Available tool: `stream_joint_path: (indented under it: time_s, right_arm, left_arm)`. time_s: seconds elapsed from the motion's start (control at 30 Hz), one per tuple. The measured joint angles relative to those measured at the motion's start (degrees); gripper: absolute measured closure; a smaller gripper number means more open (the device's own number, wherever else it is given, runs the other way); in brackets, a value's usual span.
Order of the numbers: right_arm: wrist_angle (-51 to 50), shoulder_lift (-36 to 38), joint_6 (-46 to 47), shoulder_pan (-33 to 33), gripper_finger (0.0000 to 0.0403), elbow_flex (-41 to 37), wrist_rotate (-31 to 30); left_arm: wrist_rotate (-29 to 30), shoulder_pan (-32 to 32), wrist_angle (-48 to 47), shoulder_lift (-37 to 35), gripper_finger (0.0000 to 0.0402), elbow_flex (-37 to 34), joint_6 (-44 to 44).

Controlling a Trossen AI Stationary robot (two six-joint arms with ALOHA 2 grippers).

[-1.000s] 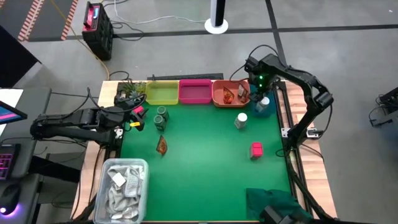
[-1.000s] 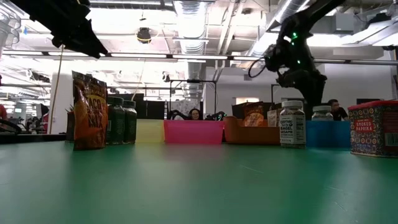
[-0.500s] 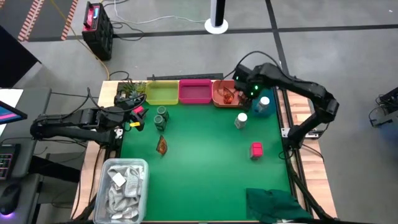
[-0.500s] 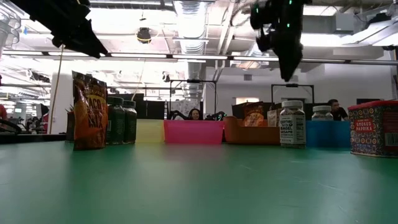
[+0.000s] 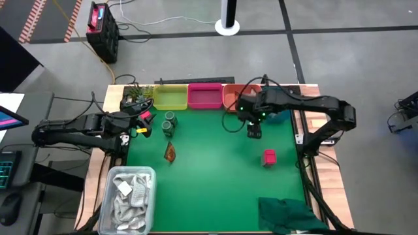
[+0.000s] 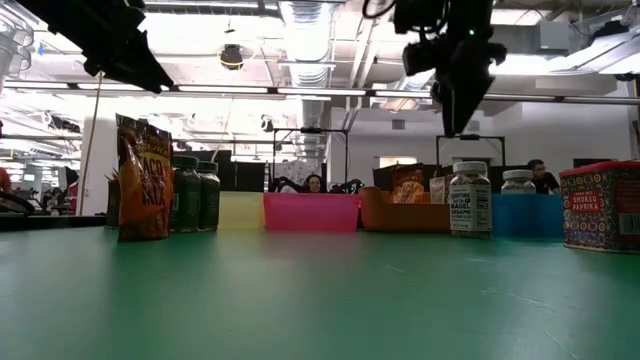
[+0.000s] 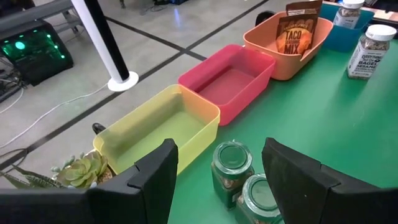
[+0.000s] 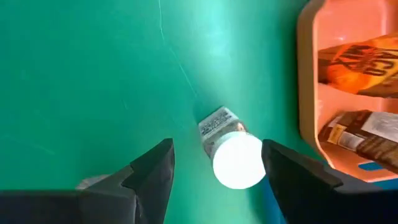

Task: Sort spices by type
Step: Put the white seasoning into the blue bin

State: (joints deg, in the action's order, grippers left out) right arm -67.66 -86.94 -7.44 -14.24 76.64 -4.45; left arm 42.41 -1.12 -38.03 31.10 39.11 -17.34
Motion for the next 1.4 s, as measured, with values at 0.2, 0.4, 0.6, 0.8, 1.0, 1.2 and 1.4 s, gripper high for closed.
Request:
stream_joint_path:
  time_s: [0.2, 0.4, 0.6, 0.8, 1.0, 1.2, 1.4]
  right_arm:
    - [0.45, 0.0, -5.82, 0.27, 0.0131, -0.33, -2.13]
    - [1.03, -0.63, -13.92, 0.13, 0.0131, -0.37, -2.16]
    - [0.11, -2.66, -19.04, -0.54, 0.0131, -0.37, -2.23]
    - [-3.36, -7.2, -24.22, 0.9, 0.0131, -0.37, -9.6]
    - [-5.18, -9.42, -25.44, 1.12, 0.0131, -0.37, -12.03]
    - [-5.7, -9.49, -25.4, -0.4, 0.0131, -0.37, -12.22]
    - [-5.69, -9.49, -23.81, -2.6, 0.0131, -0.38, -12.17]
  left_arm:
    - [-0.02, -0.01, -0.18, 0.0, 0.0178, -0.01, -0.37]
    - [0.0, 0.02, -0.06, 0.01, 0.0178, 0.0, -0.55]
    - [0.0, -0.01, -0.01, -0.01, 0.0178, 0.0, -0.54]
    - [-0.02, 0.0, -0.36, 0.0, 0.0178, 0.0, -0.36]
    - [-0.02, 0.02, -0.43, -0.01, 0.0178, 0.0, -0.42]
    - [-0.02, -0.01, -0.43, -0.01, 0.0178, 0.0, -0.44]
    - [-0.02, 0.0, -0.92, 0.0, 0.0178, 0.0, -0.47]
